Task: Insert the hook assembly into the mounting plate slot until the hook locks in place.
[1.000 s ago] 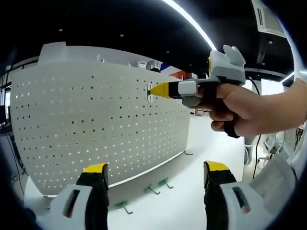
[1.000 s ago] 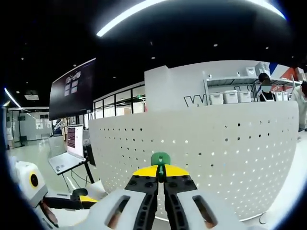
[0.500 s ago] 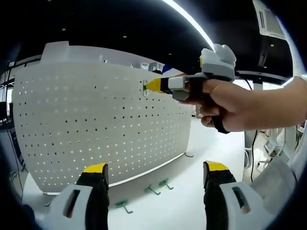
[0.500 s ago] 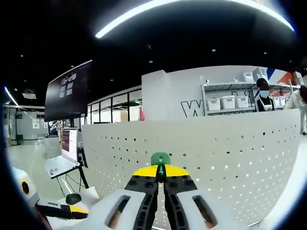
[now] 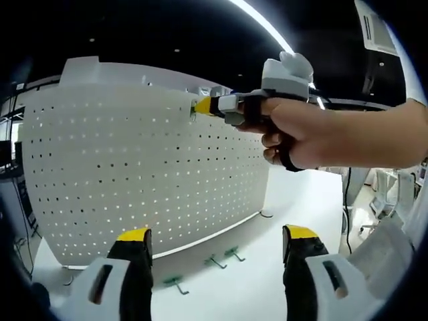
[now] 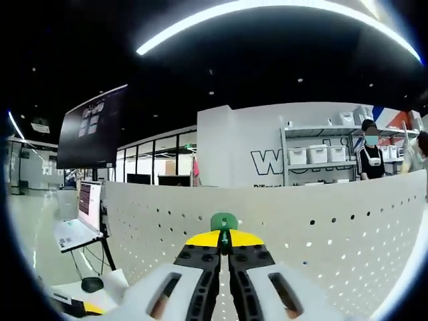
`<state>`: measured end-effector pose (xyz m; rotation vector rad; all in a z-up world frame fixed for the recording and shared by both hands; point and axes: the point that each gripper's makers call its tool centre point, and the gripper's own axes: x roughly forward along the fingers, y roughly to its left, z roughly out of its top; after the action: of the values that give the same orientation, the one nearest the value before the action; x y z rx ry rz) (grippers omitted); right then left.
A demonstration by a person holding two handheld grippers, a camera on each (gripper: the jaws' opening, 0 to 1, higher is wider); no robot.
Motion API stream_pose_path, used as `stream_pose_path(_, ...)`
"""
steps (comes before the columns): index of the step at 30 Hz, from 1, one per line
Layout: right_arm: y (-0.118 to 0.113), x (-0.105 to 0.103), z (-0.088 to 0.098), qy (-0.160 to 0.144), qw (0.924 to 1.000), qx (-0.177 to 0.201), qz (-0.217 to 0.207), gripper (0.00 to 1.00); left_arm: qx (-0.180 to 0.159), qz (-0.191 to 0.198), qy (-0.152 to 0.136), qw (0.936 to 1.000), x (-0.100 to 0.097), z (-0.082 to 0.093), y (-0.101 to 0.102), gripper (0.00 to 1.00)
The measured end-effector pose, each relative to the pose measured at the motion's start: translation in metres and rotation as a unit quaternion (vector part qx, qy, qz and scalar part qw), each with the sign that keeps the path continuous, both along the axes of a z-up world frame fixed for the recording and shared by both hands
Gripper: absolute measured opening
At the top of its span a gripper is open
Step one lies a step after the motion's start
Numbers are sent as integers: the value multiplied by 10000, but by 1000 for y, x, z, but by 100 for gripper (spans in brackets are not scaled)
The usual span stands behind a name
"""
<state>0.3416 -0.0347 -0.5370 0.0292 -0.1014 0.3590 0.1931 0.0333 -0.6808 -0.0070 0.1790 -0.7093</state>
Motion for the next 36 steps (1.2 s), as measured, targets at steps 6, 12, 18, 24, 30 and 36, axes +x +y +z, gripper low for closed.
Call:
stream_pose_path(6,5,7,-2,11,9999,-146,-56,0,16,-23,3,10000,0,-1,-1,82)
stream_pose_path(12,4,9,-3,20,9999,-128,-80,0,-7,-25,16,10000,-1,-2,-1,82)
stream_pose_path(18,6,12,-3,6,9998,-193,-72,0,-18,-53,22,10000,-2,-3,-3,82)
stream_pose_path(24,9,15,-3,22,9998,-168,-45,0,-74,-31,67,9999,-1,-4,-2,81)
stream_pose_path(30,11,17,-10,94,9999,-107,-34,0,-92,-25,88,9999,-2,-4,-1,80)
stream_pose_path(36,12,20,-10,101,9999,-75,-53,0,-77,-5,107,9999,-2,-5,3,80)
